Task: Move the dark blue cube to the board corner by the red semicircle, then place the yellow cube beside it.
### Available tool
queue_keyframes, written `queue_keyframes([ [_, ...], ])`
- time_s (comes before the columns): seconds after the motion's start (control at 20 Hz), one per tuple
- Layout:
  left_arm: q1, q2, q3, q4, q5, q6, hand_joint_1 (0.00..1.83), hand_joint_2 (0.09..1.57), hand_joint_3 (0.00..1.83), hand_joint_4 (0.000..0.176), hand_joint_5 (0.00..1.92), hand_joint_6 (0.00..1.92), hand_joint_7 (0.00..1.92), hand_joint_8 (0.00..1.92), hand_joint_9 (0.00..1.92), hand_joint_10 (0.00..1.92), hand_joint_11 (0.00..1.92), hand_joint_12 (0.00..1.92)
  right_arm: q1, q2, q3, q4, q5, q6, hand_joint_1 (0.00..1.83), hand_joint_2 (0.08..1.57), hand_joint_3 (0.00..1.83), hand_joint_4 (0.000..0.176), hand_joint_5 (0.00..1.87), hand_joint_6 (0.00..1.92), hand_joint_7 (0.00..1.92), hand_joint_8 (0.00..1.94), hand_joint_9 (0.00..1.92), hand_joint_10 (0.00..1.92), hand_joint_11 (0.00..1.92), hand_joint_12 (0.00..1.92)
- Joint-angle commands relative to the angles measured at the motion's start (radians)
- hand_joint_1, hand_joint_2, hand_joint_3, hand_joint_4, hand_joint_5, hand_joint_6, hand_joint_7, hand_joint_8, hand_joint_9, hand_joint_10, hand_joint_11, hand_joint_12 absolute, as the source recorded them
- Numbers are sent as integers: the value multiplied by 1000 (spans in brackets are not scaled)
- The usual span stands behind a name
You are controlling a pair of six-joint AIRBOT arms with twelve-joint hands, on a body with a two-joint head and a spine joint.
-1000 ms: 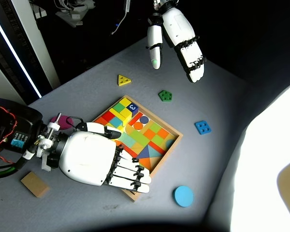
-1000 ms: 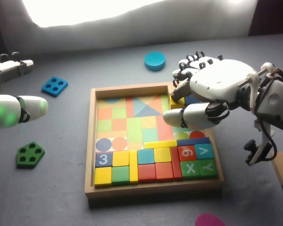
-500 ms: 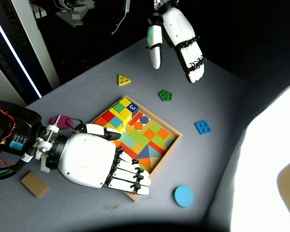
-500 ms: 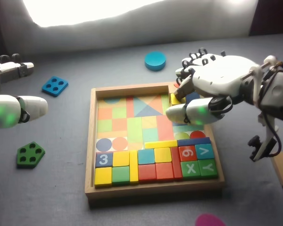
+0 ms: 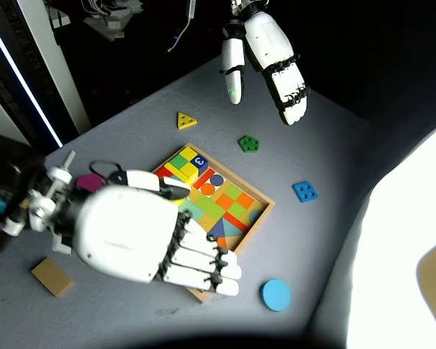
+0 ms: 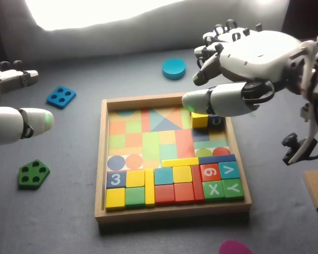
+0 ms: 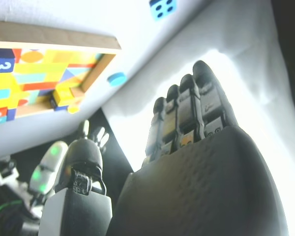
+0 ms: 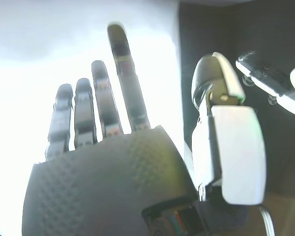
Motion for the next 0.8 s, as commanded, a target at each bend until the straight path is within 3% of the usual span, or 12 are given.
queue_keyframes([
  [0.0, -13, 6, 4, 32, -60, -5, 126, 1305, 0, 2, 112, 13, 136, 10, 132, 17, 0, 561, 14, 19, -17, -32, 75, 2, 0, 1175, 1, 0, 676, 1, 296, 27, 130, 4, 6, 205],
  [0.05, -13, 8, 3, 32, -60, -5, 126, 1305, 0, 2, 112, 13, 136, 10, 132, 17, 0, 561, 14, 47, -50, -59, 75, 13, 0, 1175, 1, 0, 676, 1, 296, 27, 130, 4, 6, 205],
  [0.1, -13, 9, 2, 34, -60, -5, 159, 1290, 0, 8, 159, 21, 194, 17, 195, 30, 0, 737, 13, 93, -104, -95, 75, 24, 0, 1175, 0, 0, 681, 2, 350, 17, 183, 12, 0, 385],
  [0.15, -13, 10, 0, 38, -61, -5, 127, 1290, 0, 19, 187, 21, 254, 21, 268, 46, 0, 952, 10, 129, -146, -114, 75, 24, 0, 1183, 1, 0, 717, 8, 448, 6, 326, 32, 0, 829],
  [0.2, -13, 11, -2, 45, -61, -5, 89, 1294, 0, 24, 203, 18, 295, 21, 332, 61, 0, 1125, 11, 164, -186, -129, 75, 24, 0, 1190, 2, 0, 742, 13, 515, 15, 426, 55, 0, 1059],
  [0.25, -12, 13, -9, 47, -61, -5, 103, 1302, 1, 5, 276, 36, 392, 42, 436, 103, 0, 1351, 17, 199, -224, -142, 76, 23, 45, 1196, 2, 0, 777, 19, 640, 27, 587, 88, 20, 1266],
  [0.3, -12, 14, -16, 47, -61, -5, 129, 1309, 0, 0, 396, 32, 561, 50, 548, 253, 49, 1509, 23, 226, -249, -142, 76, 22, 40, 1215, 3, 0, 811, 21, 769, 32, 746, 128, 111, 1370],
  [0.35, -12, 14, -22, 47, -61, -4, 168, 1315, 1, 0, 540, 40, 732, 66, 652, 484, 221, 1556, 27, 251, -270, -142, 76, 22, 75, 1225, 1, 0, 887, 28, 894, 31, 832, 206, 200, 1473],
  [0.45, -11, 15, -31, 47, -61, -1, 190, 1305, 0, 0, 736, 64, 948, 116, 707, 938, 405, 1690, 26, 291, -301, -142, 76, 14, 159, 1209, 0, 0, 1023, 40, 1024, 31, 748, 766, 321, 1641],
  [0.5, -9, 16, -32, 47, -61, 0, 163, 1322, 1, 0, 787, 76, 967, 218, 686, 1144, 426, 1757, 25, 304, -313, -142, 77, 5, 172, 1220, 2, 0, 1077, 61, 1084, 52, 724, 957, 371, 1695],
  [0.65, -8, 17, -30, 47, -60, 2, 123, 1348, 1, 0, 828, 154, 846, 784, 691, 1326, 450, 1784, 21, 329, -350, -142, 116, -45, 223, 1228, 0, 0, 1120, 104, 1162, 103, 688, 1184, 394, 1821],
  [0.75, -8, 18, -26, 47, -59, 2, 142, 1350, 0, 0, 773, 333, 830, 847, 693, 1323, 424, 1783, 20, 330, -356, -146, 124, -48, 230, 1232, 0, 0, 1087, 245, 1099, 311, 678, 1261, 409, 1855],
])
